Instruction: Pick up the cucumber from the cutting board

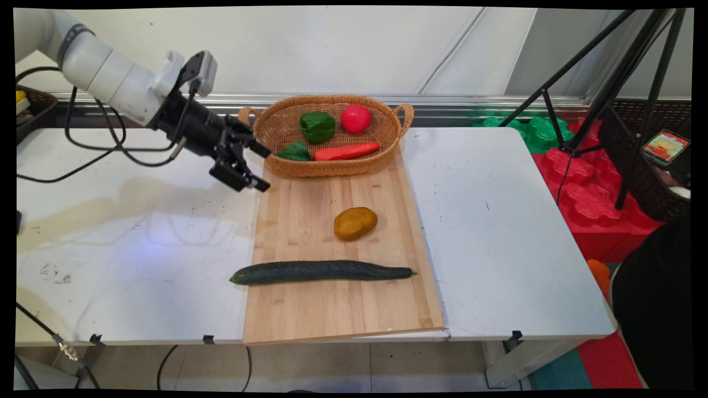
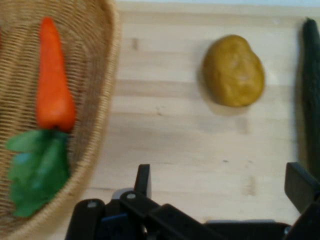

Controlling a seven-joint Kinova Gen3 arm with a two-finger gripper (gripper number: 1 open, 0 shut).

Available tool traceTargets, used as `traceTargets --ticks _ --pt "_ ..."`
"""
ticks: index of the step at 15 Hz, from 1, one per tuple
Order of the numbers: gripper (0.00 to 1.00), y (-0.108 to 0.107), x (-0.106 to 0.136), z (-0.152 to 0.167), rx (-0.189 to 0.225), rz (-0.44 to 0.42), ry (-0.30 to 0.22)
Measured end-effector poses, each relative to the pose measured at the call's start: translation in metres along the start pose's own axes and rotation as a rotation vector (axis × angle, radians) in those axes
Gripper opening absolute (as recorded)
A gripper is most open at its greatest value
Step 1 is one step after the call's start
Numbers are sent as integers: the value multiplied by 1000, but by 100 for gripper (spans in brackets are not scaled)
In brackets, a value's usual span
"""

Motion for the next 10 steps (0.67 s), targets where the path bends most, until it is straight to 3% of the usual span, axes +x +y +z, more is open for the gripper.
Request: traceTargets --ticks 10 --pt "100 60 -4 47 -80 17 -90"
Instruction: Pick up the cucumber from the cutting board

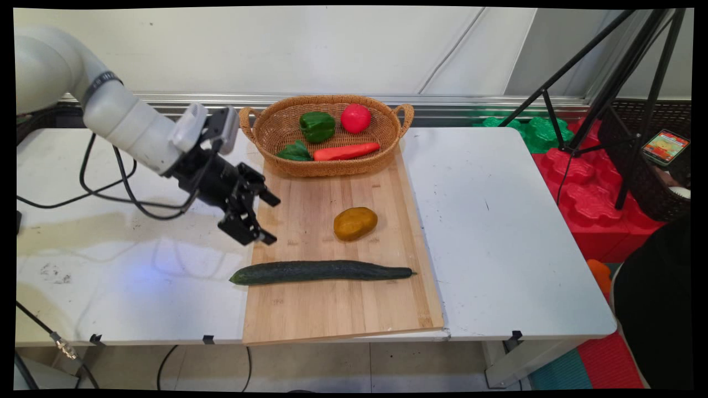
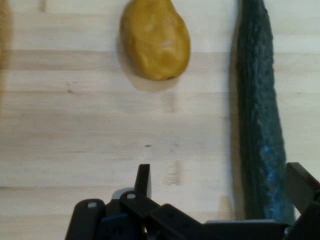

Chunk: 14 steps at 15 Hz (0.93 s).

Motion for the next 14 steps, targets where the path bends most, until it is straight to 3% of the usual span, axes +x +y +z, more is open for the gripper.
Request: traceTargets --ticks 6,14 --pt "100 27 -1 31 -39 34 -51" --pt "100 46 1 61 -31 86 -93"
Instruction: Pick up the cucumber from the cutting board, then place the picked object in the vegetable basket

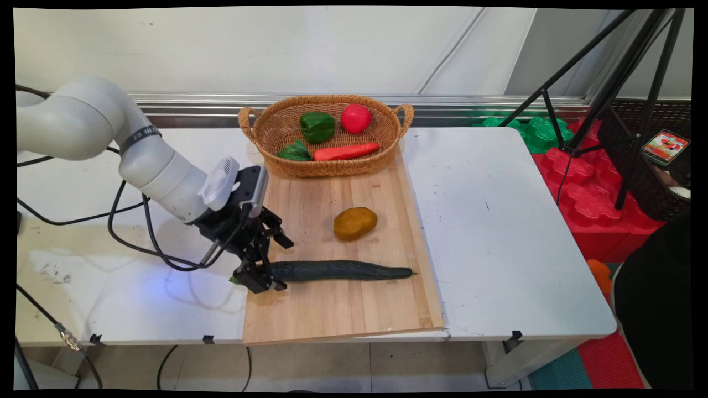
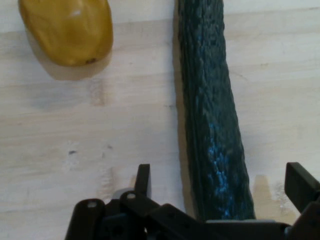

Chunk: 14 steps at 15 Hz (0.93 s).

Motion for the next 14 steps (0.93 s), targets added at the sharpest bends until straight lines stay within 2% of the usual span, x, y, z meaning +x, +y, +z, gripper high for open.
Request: traceTargets --ticks 4,5,14 --pt "100 6 1 7 11 24 -6" --pt "0 7 1 7 12 30 -6" --pt "0 15 1 4 25 57 6"
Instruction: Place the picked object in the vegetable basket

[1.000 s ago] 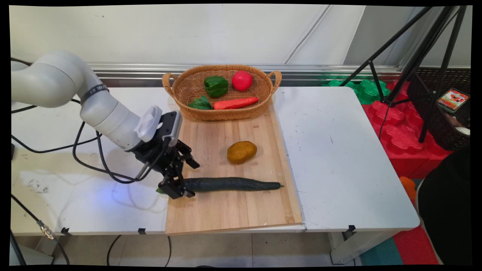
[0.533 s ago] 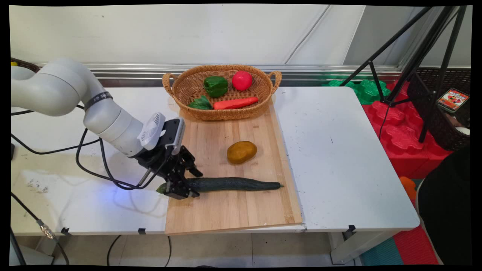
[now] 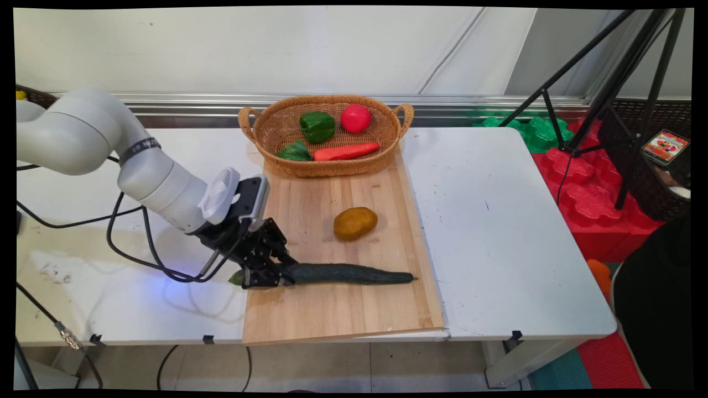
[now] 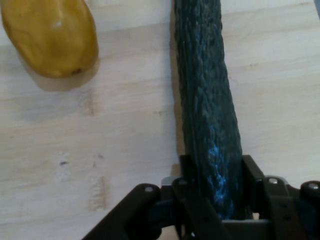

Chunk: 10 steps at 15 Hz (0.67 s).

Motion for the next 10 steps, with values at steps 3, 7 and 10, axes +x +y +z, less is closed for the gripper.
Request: traceTargets --ticks 3,7,10 --pt "0 1 3 -8 7 -11 22" --pt "0 1 7 -30 21 -17 68" --pt "0 1 5 -56 31 -20 108"
